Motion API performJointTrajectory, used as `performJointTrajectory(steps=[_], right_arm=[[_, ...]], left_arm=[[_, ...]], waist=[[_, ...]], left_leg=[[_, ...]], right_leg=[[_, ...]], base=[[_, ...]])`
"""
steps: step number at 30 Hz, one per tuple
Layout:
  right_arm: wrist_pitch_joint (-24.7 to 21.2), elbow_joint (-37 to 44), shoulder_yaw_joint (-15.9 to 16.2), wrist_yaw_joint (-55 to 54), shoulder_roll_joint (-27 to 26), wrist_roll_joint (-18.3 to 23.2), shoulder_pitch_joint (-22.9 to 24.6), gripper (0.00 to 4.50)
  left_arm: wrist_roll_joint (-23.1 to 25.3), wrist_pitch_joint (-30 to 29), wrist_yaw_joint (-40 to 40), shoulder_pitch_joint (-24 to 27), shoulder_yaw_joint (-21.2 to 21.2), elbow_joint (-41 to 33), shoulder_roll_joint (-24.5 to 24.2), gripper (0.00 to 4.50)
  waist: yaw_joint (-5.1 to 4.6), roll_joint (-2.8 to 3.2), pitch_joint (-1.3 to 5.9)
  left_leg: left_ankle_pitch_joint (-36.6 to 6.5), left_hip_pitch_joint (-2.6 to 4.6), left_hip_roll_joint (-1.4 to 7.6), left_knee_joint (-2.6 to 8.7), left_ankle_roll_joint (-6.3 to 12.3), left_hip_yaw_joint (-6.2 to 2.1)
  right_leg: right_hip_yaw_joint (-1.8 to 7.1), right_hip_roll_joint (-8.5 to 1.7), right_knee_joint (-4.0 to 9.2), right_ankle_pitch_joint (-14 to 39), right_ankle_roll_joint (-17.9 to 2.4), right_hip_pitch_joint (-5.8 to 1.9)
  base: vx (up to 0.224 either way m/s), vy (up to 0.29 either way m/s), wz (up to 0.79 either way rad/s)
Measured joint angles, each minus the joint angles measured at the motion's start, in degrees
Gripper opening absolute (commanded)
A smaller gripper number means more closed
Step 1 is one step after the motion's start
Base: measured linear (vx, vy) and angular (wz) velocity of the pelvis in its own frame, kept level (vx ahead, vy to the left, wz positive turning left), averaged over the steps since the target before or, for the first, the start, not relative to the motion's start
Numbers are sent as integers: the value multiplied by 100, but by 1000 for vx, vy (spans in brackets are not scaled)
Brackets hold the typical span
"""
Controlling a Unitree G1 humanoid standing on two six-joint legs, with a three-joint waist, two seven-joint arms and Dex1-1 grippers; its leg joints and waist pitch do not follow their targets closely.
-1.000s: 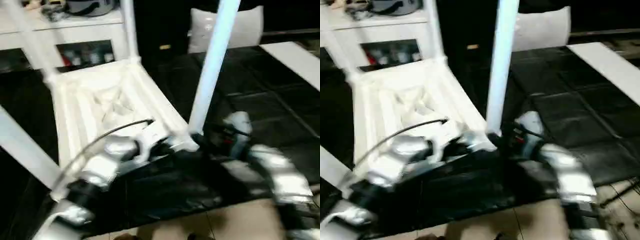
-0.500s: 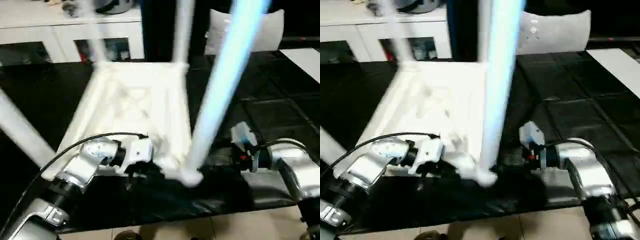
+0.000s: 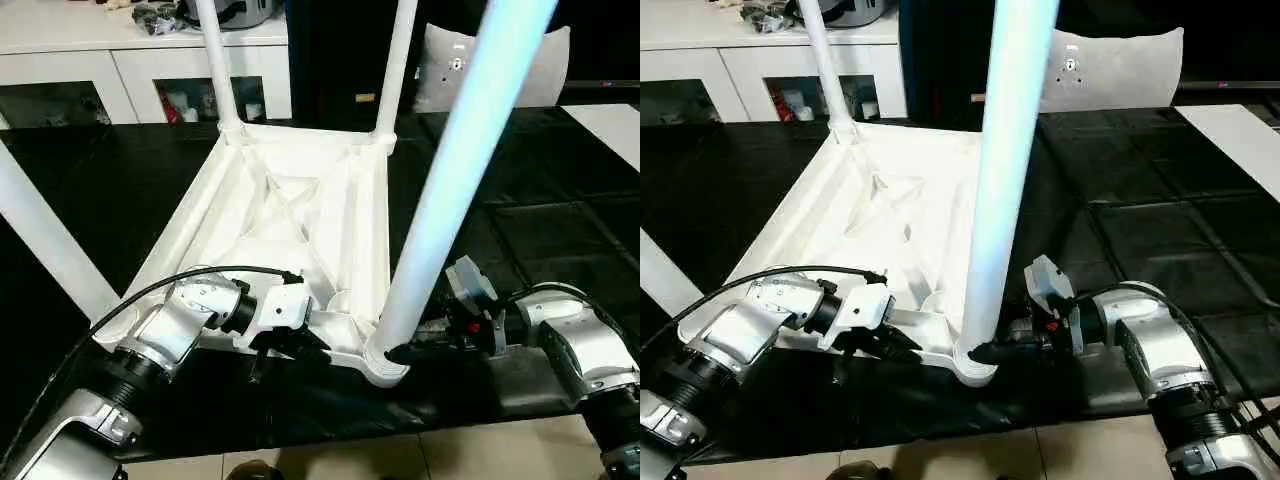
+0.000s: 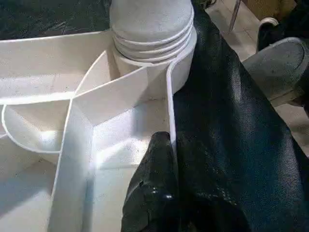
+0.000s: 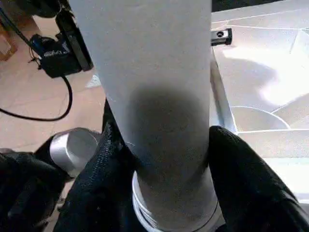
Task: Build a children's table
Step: Rotate leg to tighten
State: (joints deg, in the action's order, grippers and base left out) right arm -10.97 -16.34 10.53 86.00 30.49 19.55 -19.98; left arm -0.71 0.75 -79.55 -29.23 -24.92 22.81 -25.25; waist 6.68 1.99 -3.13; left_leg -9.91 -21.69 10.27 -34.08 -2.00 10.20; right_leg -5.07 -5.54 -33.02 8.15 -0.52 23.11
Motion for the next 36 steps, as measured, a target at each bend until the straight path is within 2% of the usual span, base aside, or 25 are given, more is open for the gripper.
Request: performJointTrajectory(steps=[5, 8, 10, 11, 13, 15, 16, 17, 18, 19, 20, 21, 22, 23, 24, 26, 28, 31, 33, 36], right_arm=[[-145, 245, -108, -321, -54, 29, 219, 200], [-340, 312, -171, -901, -310, -65, 220, 198], [-508, 267, -352, -1822, -793, -256, 177, 198], [-603, 227, -428, -2421, -1074, -368, 124, 198], [-761, 168, -540, -3323, -1420, -545, 3, 198], [-924, 136, -639, -4295, -1831, -768, -90, 197], [-996, 131, -681, -4622, -1976, -832, -110, 197], [-1069, 118, -734, -4982, -2156, -873, -116, 197], [-1114, 104, -788, -5199, -2273, -902, -163, 197], [-1134, 51, -823, -5452, -2398, -923, -251, 197], [-1123, 4, -873, -5814, -2581, -991, -309, 197], [-1090, -38, -899, -6075, -2728, -1045, -344, 231], [-1034, -52, -950, -6295, -2843, -1075, -375, 252], [-949, -53, -1014, -6483, -2915, -1129, -374, 266], [-929, -44, -1031, -6570, -2929, -1133, -374, 266], [-819, 22, -1068, -6593, -2912, -1119, -293, 279], [-739, 79, -1082, -6487, -2805, -1104, -185, 307], [-638, 276, -1022, -5847, -2427, -980, 57, 310], [-474, 360, -996, -5391, -2131, -875, 206, 348], [-339, 438, -958, -4740, -1770, -743, 272, 363]], left_arm=[[-78, -431, 105, 54, 72, -76, 78, 0], [-69, -790, 357, 115, 224, -132, 77, 0], [-12, -1191, 786, 121, 438, -129, 103, 0], [24, -1431, 1050, 120, 552, -130, 158, 0], [53, -1828, 1513, 111, 690, -132, 365, 0], [55, -2270, 2035, 88, 822, -140, 656, 0], [56, -2409, 2188, 77, 846, -143, 734, 0], [74, -2566, 2397, 40, 867, -150, 830, 0], [126, -2626, 2552, 21, 892, -154, 917, 0], [179, -2681, 2701, 10, 964, -162, 992, 0], [243, -2728, 2921, 11, 1023, -162, 1107, 0], [270, -2772, 3046, 10, 1066, -162, 1190, 0], [273, -2836, 3171, -37, 1089, -176, 1287, 0], [299, -2941, 3349, -63, 1085, -214, 1443, 0], [330, -3013, 3455, -63, 1047, -276, 1512, 0], [327, -3044, 3516, -56, 973, -384, 1584, 0], [301, -3012, 3500, -48, 917, -419, 1575, 0], [281, -2816, 3388, -32, 874, -419, 1424, 0], [281, -2645, 3241, -9, 862, -419, 1287, 0], [274, -2283, 2952, 45, 824, -414, 993, 0]], waist=[[-8, 2, 1], [-91, 0, 1], [-242, -14, -4], [-375, -12, -7], [-566, -5, -11], [-757, 31, -30], [-807, 50, -45], [-801, 40, -64], [-728, -32, -71], [-691, -183, -64], [-630, -169, -69], [-570, -140, -62], [-534, -9, -59], [-533, -7, -62], [-542, 3, -52], [-501, 1, -47], [-471, 1, -49], [-404, 3, -49], [-366, 4, -48], [-341, 3, -49]], left_leg=[[2, 18, 4, 1, -2, -1], [4, 40, 3, 1, -7, -1], [10, 65, 6, 1, -17, -6], [18, 65, 5, -2, -35, -36], [11, 60, 8, -4, -47, -92], [-17, 46, 36, -2, -89, -222], [-22, 35, 80, 5, -97, -235], [-23, 49, 63, 8, -99, -222], [-21, 76, 46, 8, -103, -132], [-38, 150, -7, -13, -163, -132], [-203, 157, -34, -175, -205, -172], [-335, 157, -45, -278, -188, -219], [-260, 106, -39, -253, -270, -357], [-237, 75, -11, -215, -288, -378], [-212, 64, 20, -165, -290, -393], [-177, 47, 23, -136, -267, -351], [-182, 58, 12, -126, -260, -318], [-178, 63, 27, -69, -264, -292], [-168, 62, 40, -46, -260, -271], [-150, 62, 64, -43, -235, -209]], right_leg=[[0, 2, -10, 19, 29, -6], [1, 3, -8, 19, 31, -18], [-2, 9, -9, 20, 32, -22], [-50, 1, 10, 23, 36, -20], [-129, -1, 82, 26, 38, -29], [-333, -3, 241, 32, 35, -112], [-398, 4, 249, 85, 33, -151], [-283, 3, -189, 392, -80, -153], [-135, 3, -408, 425, -64, -160], [-22, -3, -427, 441, -24, -92], [-63, -18, -417, 436, -21, -16], [-112, -17, -413, 435, -20, -15], [-266, -29, -373, 436, -20, -21], [-337, -22, -302, 434, -21, -5], [-352, 6, -228, 423, -35, -13], [-329, 19, -91, 135, -167, -33], [-289, 14, -83, 68, -136, -26], [-289, 20, -67, 76, -124, -10], [-289, 25, -63, 77, -124, 3], [-288, 33, -64, 77, -126, 14]], base=[[0, 0, 0], [0, 0, 0], [-27, -2, -6], [-62, 8, -24], [-61, 16, -25], [-54, 37, -23], [-83, 20, -19], [-64, -33, -3], [-64, -33, -3], [18, -80, 3], [13, -64, -31], [13, -64, -31], [56, 4, -46], [81, 22, -23], [81, 22, -23], [0, 0, 0], [0, 0, 0], [0, 0, 0], [0, 0, 0], [0, 0, 0]])
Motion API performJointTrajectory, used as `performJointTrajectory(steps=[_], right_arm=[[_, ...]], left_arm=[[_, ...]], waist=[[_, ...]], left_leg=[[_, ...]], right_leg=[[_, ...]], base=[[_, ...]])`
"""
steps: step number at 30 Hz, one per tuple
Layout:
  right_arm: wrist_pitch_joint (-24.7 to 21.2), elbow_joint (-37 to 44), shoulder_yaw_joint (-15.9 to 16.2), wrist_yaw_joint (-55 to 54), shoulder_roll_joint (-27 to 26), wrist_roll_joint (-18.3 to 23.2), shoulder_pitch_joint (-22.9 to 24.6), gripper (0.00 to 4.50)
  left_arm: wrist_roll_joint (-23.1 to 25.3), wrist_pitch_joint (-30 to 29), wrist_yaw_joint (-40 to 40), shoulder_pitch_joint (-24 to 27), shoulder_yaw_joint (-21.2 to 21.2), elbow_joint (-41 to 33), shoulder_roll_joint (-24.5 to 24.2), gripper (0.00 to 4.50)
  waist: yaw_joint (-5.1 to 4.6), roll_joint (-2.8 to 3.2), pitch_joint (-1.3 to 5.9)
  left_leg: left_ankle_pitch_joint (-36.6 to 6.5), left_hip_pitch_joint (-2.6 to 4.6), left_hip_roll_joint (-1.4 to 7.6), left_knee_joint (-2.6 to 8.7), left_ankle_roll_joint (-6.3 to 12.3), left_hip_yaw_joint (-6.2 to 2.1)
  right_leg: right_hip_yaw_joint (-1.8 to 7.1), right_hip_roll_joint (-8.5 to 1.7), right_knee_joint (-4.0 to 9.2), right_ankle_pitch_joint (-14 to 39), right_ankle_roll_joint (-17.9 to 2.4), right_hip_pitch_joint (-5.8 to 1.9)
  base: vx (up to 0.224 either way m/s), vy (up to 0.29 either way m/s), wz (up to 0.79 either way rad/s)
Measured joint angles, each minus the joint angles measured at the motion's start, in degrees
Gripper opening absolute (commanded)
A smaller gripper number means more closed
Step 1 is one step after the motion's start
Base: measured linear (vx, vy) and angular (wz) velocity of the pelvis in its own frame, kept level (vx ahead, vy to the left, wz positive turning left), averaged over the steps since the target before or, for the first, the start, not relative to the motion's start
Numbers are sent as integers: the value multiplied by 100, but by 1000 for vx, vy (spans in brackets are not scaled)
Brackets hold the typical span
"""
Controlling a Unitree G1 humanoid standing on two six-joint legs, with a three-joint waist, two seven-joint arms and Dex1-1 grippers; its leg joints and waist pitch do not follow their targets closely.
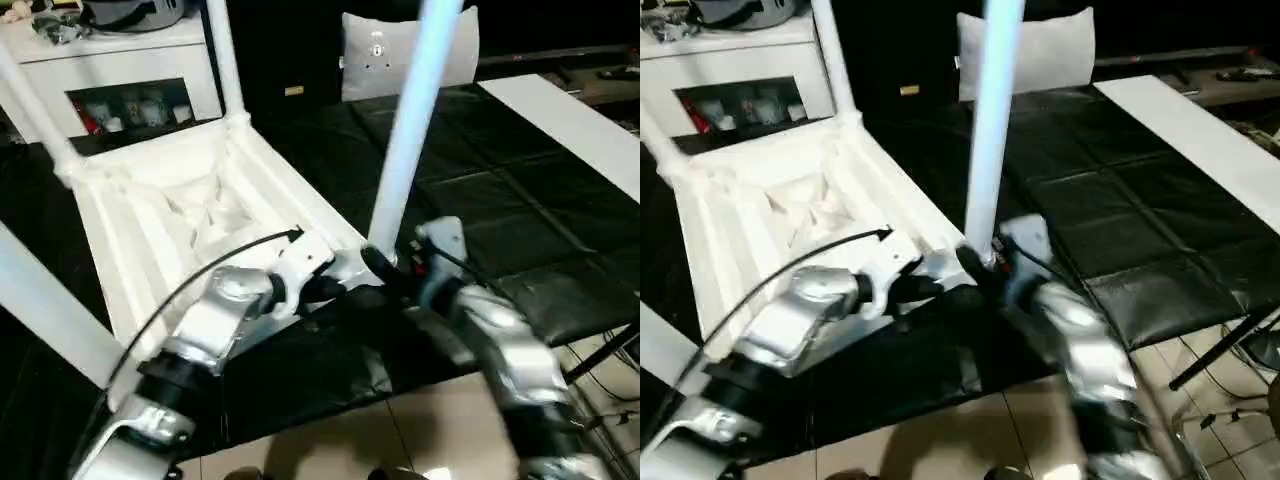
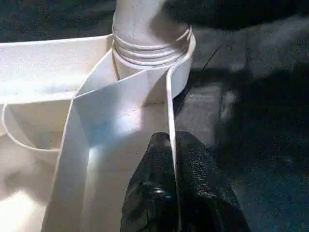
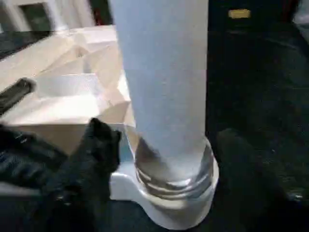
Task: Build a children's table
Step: Rotate leg to tighten
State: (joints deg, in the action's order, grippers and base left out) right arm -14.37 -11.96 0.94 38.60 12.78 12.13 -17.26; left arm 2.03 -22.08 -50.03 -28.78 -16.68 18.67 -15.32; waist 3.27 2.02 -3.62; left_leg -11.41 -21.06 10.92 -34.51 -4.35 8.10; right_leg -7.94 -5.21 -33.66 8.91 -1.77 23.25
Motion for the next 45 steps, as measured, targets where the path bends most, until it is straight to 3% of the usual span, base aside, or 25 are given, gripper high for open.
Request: performJointTrajectory(steps=[3, 6, 10, 18, 20, 29, 32, 40, 42, 45], right_arm=[[127, 67, -43, 835, 690, 180, 53, 380], [130, 198, -41, 1377, 946, 247, 78, 405], [124, 239, 195, 2524, 1406, 556, 67, 405], [259, -71, 756, 4113, 1841, 623, -232, 326], [309, -236, 887, 4309, 1841, 616, -324, 325], [337, -586, 1110, 4812, 1763, 576, -608, 241], [312, -618, 1120, 4841, 1774, 600, -611, 210], [17, -452, 977, 4440, 1600, 671, -462, 199], [-105, -441, 872, 3908, 1371, 601, -448, 199], [-185, -466, 660, 2862, 1019, 408, -448, 199]], left_arm=[[-84, 601, -615, 154, -45, 3, -446, 0], [-120, 897, -989, 179, -86, 29, -657, 0], [-195, 1340, -1674, 174, -339, 29, -965, 0], [-208, 2103, -2578, -37, -627, 356, -1119, 0], [-220, 2173, -2716, -96, -721, 385, -1115, 0], [-217, 2379, -2935, -228, -874, 559, -992, 0], [-233, 2375, -2941, -231, -871, 590, -986, 0], [-361, 1794, -2792, -116, -703, 477, -961, 0], [-348, 1528, -2527, -94, -582, 467, -928, 0], [-282, 1126, -1977, -81, -402, 462, -826, 0]], waist=[[50, -3, 0], [121, -14, -2], [238, -17, 0], [391, -27, 6], [407, -29, 7], [486, -32, 8], [492, -34, 10], [473, -34, 10], [397, -39, 10], [161, -48, 12]], left_leg=[[0, 4, 3, 2, 1, 17], [0, 8, 4, 1, 1, 30], [-3, 10, 2, 1, 10, 47], [-1, 22, 8, 0, 12, 75], [-1, 23, 8, -2, 12, 77], [2, 32, 11, -3, 15, 86], [2, 44, 11, -4, 15, 91], [-2, 67, 12, -3, 4, 109], [3, 88, 13, -3, -4, 113], [6, 106, 12, -3, -9, 112]], right_leg=[[14, -4, 6, 1, 1, -1], [29, -9, 9, -1, 0, -1], [57, -11, 17, 0, 1, -2], [72, -14, 11, -4, -5, -7], [74, -14, 9, -6, -8, -7], [79, -14, -6, -12, -18, -6], [85, -14, -11, -7, -9, -7], [103, -15, -38, 1, 2, -7], [104, -14, -46, -2, -1, -13], [99, -12, -34, -2, -1, -20]], base=[[0, 0, 0], [0, 0, 0], [0, 0, 0], [0, 0, 0], [0, 0, 0], [0, 0, 0], [0, 0, 0], [0, 0, 0], [0, 0, 0], [0, 0, 0]])
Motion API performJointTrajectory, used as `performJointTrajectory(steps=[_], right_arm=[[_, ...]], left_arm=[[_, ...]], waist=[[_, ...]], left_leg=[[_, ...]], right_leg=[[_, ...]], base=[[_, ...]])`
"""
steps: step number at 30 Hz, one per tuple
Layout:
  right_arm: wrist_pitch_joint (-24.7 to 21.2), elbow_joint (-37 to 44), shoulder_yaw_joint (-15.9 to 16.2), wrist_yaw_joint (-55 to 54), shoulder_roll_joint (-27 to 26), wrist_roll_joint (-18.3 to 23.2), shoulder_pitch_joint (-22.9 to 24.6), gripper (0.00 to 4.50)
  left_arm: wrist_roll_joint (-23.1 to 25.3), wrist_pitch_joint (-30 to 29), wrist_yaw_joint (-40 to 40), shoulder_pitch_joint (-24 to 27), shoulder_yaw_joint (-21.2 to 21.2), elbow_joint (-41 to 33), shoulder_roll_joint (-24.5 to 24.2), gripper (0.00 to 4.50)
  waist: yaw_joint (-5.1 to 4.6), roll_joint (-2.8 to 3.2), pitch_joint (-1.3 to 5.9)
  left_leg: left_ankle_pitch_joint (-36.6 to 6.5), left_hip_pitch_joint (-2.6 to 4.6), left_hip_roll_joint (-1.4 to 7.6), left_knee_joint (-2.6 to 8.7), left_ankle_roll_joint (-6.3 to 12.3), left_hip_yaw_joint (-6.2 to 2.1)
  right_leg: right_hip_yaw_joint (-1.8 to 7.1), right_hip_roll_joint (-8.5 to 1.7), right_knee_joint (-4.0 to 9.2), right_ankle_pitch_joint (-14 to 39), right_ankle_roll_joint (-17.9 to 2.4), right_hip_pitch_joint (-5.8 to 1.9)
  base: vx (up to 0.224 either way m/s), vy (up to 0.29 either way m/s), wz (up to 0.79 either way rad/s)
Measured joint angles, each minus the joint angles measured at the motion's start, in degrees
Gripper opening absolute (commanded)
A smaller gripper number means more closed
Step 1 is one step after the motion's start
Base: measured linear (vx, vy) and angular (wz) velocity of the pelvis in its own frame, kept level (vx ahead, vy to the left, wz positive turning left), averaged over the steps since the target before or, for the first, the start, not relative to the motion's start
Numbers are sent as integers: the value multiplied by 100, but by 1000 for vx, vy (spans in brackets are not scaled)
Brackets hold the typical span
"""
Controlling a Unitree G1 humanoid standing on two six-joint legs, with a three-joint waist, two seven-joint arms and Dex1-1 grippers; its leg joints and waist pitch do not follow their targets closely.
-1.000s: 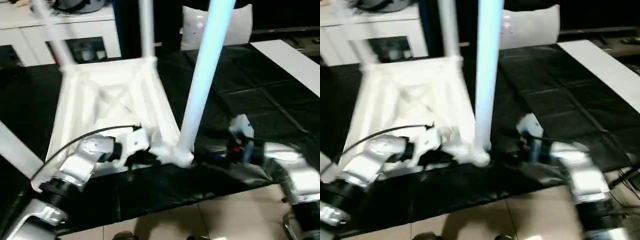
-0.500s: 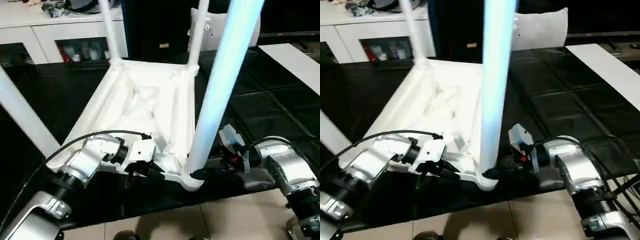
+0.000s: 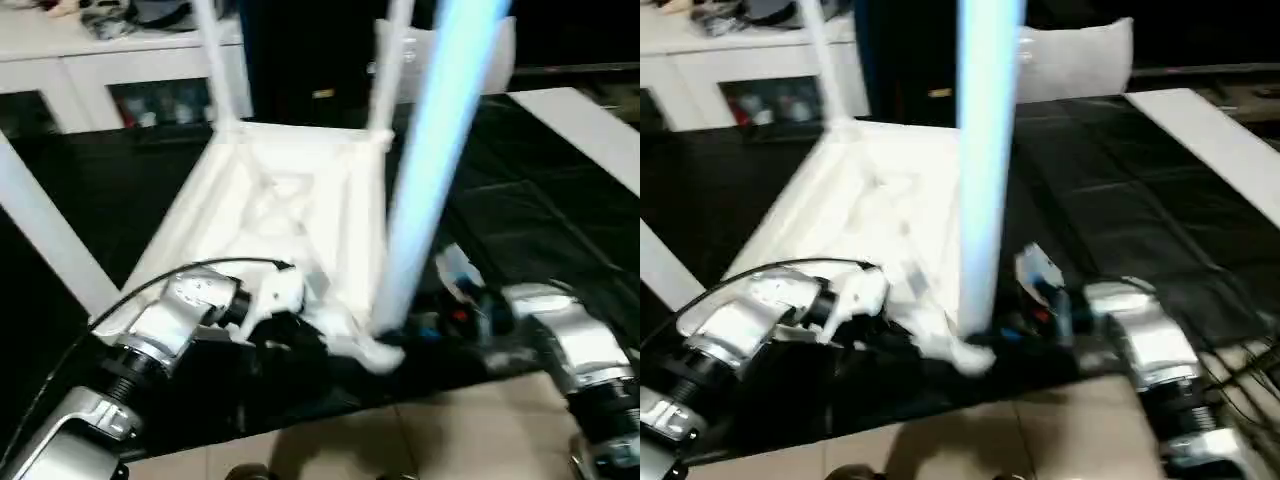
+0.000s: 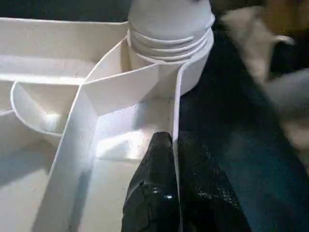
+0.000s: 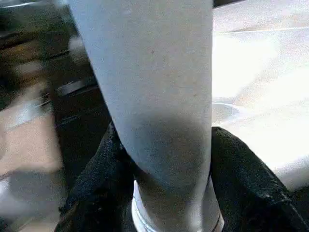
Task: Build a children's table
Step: Rotate leg to tighten
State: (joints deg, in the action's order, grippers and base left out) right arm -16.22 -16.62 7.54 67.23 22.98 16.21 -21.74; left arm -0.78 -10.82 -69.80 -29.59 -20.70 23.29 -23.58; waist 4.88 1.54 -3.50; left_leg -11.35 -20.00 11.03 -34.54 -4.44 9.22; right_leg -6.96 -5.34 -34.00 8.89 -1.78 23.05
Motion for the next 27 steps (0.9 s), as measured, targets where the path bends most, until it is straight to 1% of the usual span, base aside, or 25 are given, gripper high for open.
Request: performJointTrajectory(steps=[2, 3, 4, 5, 7, 9, 10, 11, 12, 14, 17, 18, 19, 20, 21, 22, 25, 27], right_arm=[[-18, -27, -89, -491, -186, -80, 0, 198], [-94, -17, -133, -742, -299, -117, 0, 197], [-193, 0, -241, -1124, -493, -192, 0, 196], [-286, 5, -356, -1712, -795, -307, -24, 196], [-410, 11, -425, -2290, -1035, -386, -77, 196], [-557, -177, -600, -3122, -1501, -507, -280, 196], [-570, -286, -634, -3493, -1673, -581, -400, 196], [-554, -450, -671, -3865, -1821, -674, -545, 196], [-503, -543, -679, -4043, -1869, -718, -612, 196], [-339, -682, -697, -4224, -1934, -745, -662, 266], [-82, -798, -726, -4270, -1979, -737, -656, 276], [-46, -791, -761, -4246, -1973, -727, -620, 288], [-2, -771, -785, -4195, -1948, -718, -565, 309], [46, -698, -792, -4057, -1872, -699, -478, 315], [74, -668, -790, -3947, -1823, -685, -433, 315], [98, -657, -790, -3864, -1783, -680, -405, 333], [260, -556, -798, -3447, -1534, -578, -241, 357], [413, -339, -758, -2832, -1164, -402, -5, 376]], left_arm=[[4, -210, 272, 19, 46, -61, 110, 0], [6, -352, 445, 49, 96, -106, 195, 0], [29, -540, 700, 79, 203, -130, 332, 0], [72, -772, 1043, 76, 321, -132, 481, 0], [93, -989, 1329, 72, 410, -152, 615, 0], [196, -1202, 1786, 26, 509, -103, 862, 0], [242, -1291, 1988, -35, 546, -51, 961, 0], [281, -1389, 2234, -101, 594, 31, 1111, 0], [281, -1449, 2364, -148, 607, 76, 1192, 0], [280, -1516, 2506, -193, 629, 111, 1275, 0], [280, -1512, 2559, -247, 625, 138, 1313, 0], [280, -1508, 2543, -248, 613, 128, 1325, 0], [279, -1496, 2513, -248, 594, 121, 1339, 0], [273, -1466, 2458, -248, 568, 109, 1339, 0], [273, -1440, 2416, -248, 557, 106, 1338, 0], [273, -1417, 2384, -248, 546, 101, 1336, 0], [271, -1267, 2254, -235, 468, 78, 1271, 0], [266, -1080, 2081, -197, 399, 62, 1130, 0]], waist=[[-112, -1, 1], [-151, -2, 2], [-182, -4, 3], [-237, -7, 5], [-301, 1, 10], [-380, 3, 11], [-417, 9, 12], [-453, 12, 14], [-464, 12, 15], [-464, 17, 18], [-442, 24, 17], [-424, 27, 19], [-394, 33, 23], [-337, 44, 28], [-304, 51, 30], [-285, 58, 34], [-223, 79, 36], [-164, 93, 38]], left_leg=[[0, -2, -1, 0, 0, -4], [0, -2, -1, 1, 0, -5], [1, 1, -1, 1, 0, -5], [1, 2, -1, -1, 0, -6], [0, 1, -2, 0, 0, -6], [0, 2, -1, 0, 1, -8], [0, -5, -1, 0, 1, -15], [0, -9, -4, 0, 2, -19], [-1, -7, -9, -1, 3, -19], [-4, -7, -14, 0, 8, -19], [-7, -17, -14, 5, 13, -21], [-10, -21, -15, 5, 15, -21], [-11, -19, -15, 8, 16, -21], [-12, -26, -14, 17, 17, -21], [-12, -31, -12, 23, 18, -20], [-11, -35, -10, 33, 19, -20], [6, -46, -5, 45, 46, -19], [5, -52, -5, 45, 49, -16]], right_leg=[[-8, 0, 24, 0, 0, 0], [-9, 0, 33, 0, 0, -3], [-9, 2, 36, 0, 0, -9], [-10, 2, 38, 0, 0, -10], [-13, 2, 56, 0, 0, -12], [-16, 5, 77, 0, 0, -17], [-25, 5, 91, 0, 0, -16], [-27, 4, 101, 0, 0, -19], [-23, 3, 103, 0, 0, -23], [-17, 1, 104, 0, 0, -23], [-16, 1, 99, -15, -8, -16], [-13, 1, 99, -33, 0, -17], [-12, 1, 96, -39, 3, -15], [-12, 1, 95, -46, 8, -10], [-12, 2, 91, -46, 9, -5], [-13, 5, 90, -45, 11, 3], [-15, 9, 83, -49, -5, 19], [-14, 9, 86, -49, -8, 24]], base=[[0, 0, 0], [0, 0, 0], [0, 0, 0], [0, 0, 0], [0, 0, 0], [0, 0, 0], [0, 0, 0], [0, 0, 0], [0, 0, 0], [0, 0, 0], [0, 0, 0], [0, 0, 0], [0, 0, 0], [0, 0, 0], [0, 0, 0], [0, 0, 0], [0, 0, 0], [0, 0, 0]])
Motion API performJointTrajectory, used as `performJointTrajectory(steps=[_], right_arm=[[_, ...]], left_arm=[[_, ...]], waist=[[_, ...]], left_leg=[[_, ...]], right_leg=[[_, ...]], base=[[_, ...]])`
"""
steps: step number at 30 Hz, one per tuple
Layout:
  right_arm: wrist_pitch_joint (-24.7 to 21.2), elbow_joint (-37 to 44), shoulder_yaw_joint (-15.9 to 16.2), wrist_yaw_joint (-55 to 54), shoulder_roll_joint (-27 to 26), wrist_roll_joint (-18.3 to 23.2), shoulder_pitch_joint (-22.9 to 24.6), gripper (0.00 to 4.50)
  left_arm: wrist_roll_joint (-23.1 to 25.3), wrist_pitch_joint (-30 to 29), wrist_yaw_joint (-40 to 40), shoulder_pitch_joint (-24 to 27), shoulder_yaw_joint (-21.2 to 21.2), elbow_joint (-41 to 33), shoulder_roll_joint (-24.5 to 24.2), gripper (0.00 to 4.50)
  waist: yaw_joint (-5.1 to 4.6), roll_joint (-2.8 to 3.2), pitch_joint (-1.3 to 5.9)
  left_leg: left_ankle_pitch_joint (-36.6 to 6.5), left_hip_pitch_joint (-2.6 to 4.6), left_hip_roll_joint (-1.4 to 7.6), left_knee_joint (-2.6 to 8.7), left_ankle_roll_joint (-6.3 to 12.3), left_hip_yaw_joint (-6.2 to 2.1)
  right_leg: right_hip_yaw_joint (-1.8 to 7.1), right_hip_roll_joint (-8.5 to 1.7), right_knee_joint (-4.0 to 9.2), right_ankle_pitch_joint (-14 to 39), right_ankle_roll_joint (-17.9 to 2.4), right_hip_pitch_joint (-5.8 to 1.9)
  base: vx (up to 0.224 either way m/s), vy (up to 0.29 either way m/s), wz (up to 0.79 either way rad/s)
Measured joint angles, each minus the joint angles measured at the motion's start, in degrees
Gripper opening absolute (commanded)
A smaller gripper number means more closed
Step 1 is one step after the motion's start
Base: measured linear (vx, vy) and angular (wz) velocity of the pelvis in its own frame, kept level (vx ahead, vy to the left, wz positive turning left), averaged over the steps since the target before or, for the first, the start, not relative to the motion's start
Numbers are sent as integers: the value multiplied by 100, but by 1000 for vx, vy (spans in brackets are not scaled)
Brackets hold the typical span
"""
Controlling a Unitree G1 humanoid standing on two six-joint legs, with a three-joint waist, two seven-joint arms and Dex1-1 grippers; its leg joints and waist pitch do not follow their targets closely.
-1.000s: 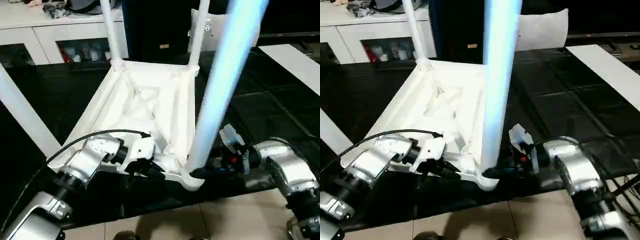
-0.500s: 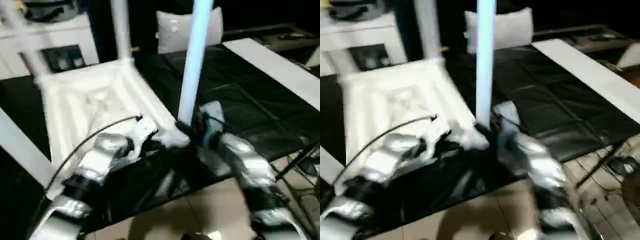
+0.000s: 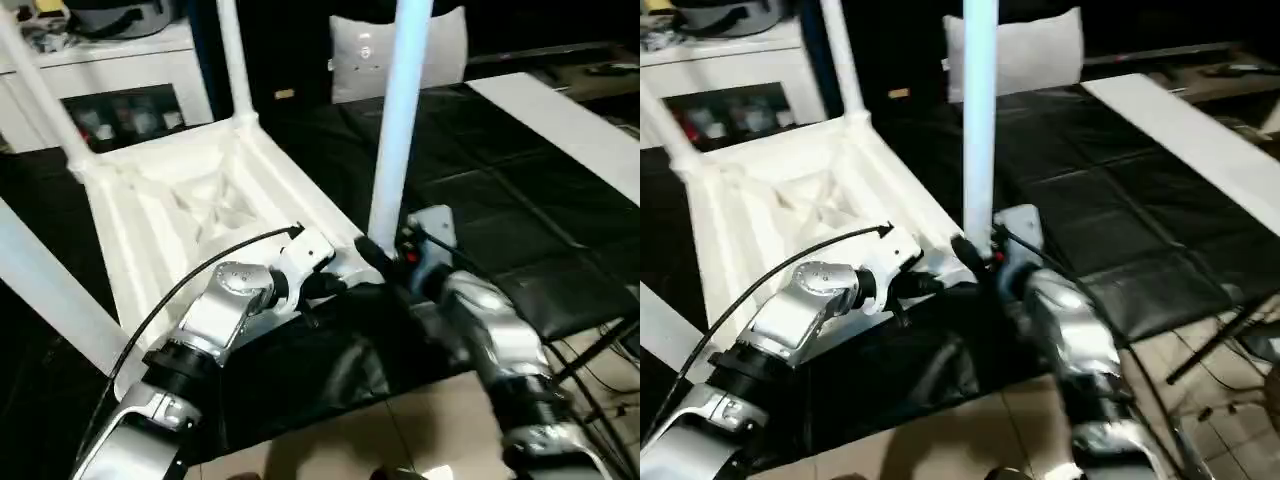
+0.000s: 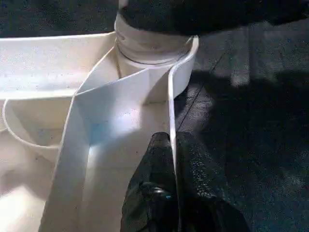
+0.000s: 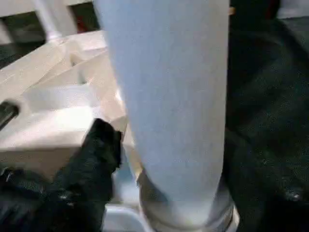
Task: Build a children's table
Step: Rotate leg to tighten
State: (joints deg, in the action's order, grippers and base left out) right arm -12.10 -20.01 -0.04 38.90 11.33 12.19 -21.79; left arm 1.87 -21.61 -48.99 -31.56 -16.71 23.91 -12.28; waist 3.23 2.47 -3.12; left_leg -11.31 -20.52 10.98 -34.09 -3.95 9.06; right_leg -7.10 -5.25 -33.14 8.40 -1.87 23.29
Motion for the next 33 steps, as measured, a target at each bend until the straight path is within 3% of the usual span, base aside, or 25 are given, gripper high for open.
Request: performJointTrajectory(steps=[5, 8, 11, 16, 23, 33], right_arm=[[169, 304, 58, 1321, 678, 304, 227, 420], [165, 370, 22, 2005, 1156, 448, 225, 447], [95, 380, 70, 2844, 1721, 596, 217, 447], [275, 358, 360, 3729, 2069, 612, 178, 447], [349, 194, 905, 4668, 2200, 547, 117, 384], [404, -152, 1052, 4823, 1880, 548, -131, 294]], left_arm=[[-50, 546, -543, 146, -32, 11, -400, 0], [-117, 945, -1060, 239, -133, 10, -648, 0], [-177, 1306, -1619, 260, -281, 9, -941, 0], [-203, 1790, -2234, 258, -496, 11, -1223, 0], [-211, 2188, -2879, 185, -740, 13, -1349, 0], [-215, 2271, -2958, 129, -856, 68, -1196, 0]], waist=[[24, 7, -3], [99, 9, -3], [209, 6, -2], [274, -1, 0], [366, -19, 3], [349, -30, 3]], left_leg=[[-3, 1, 0, -5, -6, 5], [-14, 24, 1, -14, -27, 7], [-14, 33, 2, -26, -27, 12], [-15, 34, 2, -28, -26, 15], [-12, 34, 4, -30, -20, 41], [-13, 31, 7, -31, -24, 48]], right_leg=[[1, -2, 2, 5, 16, -1], [1, -5, 2, 4, 18, -13], [3, -8, 2, 3, 19, -19], [5, -11, 1, 4, 20, -22], [7, -13, 0, 4, 21, -22], [9, -13, -5, 4, 21, -21]], base=[[0, 0, 0], [0, 0, 0], [0, 0, 0], [0, 0, 0], [0, 0, 0], [0, 0, 0]])
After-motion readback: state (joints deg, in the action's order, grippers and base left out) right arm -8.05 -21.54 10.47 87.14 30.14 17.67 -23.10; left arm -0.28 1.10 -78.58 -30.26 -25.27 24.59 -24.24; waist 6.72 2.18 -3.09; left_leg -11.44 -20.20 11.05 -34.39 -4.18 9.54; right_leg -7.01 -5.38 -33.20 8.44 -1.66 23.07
